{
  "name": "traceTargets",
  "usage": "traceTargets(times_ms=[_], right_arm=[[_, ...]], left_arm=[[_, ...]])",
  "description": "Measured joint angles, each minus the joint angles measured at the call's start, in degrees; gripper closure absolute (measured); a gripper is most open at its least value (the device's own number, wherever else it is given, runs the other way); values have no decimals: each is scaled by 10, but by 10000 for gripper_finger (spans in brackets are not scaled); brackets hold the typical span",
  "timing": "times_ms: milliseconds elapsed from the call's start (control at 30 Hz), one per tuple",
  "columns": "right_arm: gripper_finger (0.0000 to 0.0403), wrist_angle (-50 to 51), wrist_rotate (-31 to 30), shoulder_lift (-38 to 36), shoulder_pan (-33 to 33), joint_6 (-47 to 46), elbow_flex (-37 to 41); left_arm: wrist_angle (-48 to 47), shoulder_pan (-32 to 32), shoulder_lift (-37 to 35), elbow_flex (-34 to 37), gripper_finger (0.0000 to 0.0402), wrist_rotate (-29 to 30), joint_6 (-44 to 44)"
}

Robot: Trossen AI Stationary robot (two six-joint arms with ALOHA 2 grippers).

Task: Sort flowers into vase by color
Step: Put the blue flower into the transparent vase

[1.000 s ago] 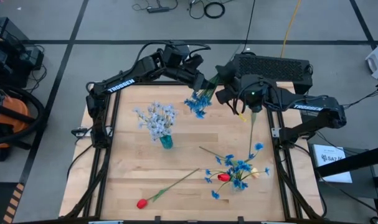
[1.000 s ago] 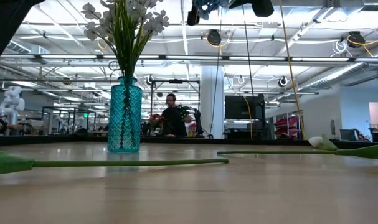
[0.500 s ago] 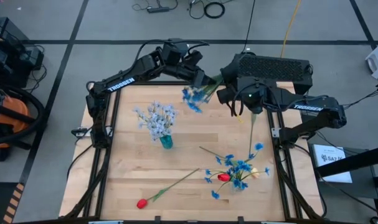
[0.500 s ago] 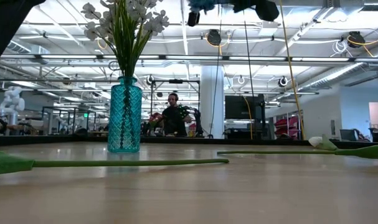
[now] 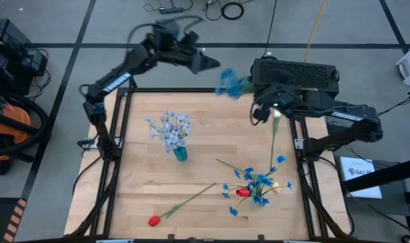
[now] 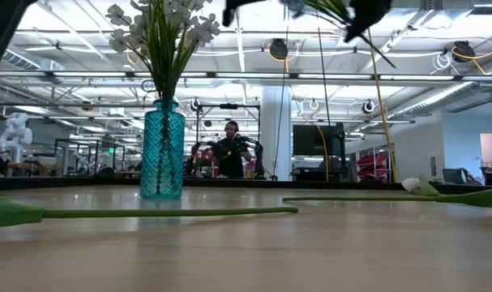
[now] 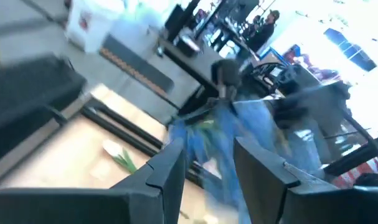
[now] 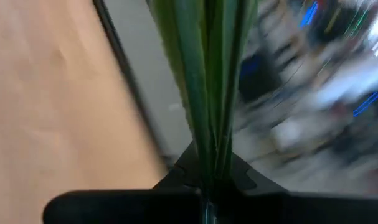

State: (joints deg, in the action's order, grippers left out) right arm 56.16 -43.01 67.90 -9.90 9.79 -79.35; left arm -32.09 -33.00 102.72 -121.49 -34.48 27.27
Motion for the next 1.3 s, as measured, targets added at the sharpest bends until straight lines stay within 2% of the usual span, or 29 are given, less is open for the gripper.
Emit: traceTargets(times_ms=[67, 167, 300, 400, 567, 700, 833, 1033, 1200, 1300], right_arm=[[402, 56, 39, -27, -16, -134, 0], [402, 107, 83, -66, -25, -273, 0], [402, 113, 138, -123, -12, -383, 0], [402, 108, 139, -166, 26, -462, 10], [403, 76, 52, -200, 153, -581, 72], [403, 16, -27, -174, 258, -643, 123], [403, 10, -104, -143, 342, -710, 112], [403, 7, -203, -79, 451, -734, 48], [403, 7, -250, -18, 536, -737, -7], [403, 7, -299, 10, 595, -737, -36]], left_arm=[[-20, -15, -23, 0, 261, 1, -45], [-82, -32, -64, 0, 261, 24, -118], [-202, -36, -122, 0, 261, 103, -217], [-241, -23, -159, 26, 261, 147, -251], [-206, -17, -248, 178, 261, 184, -268], [-135, -36, -340, 344, 261, 188, -245], [-75, -64, -427, 460, 261, 188, -215], [-54, -79, -508, 558, 261, 189, -180], [-47, -69, -549, 611, 261, 185, -129], [-29, -54, -576, 635, 261, 183, -106]])
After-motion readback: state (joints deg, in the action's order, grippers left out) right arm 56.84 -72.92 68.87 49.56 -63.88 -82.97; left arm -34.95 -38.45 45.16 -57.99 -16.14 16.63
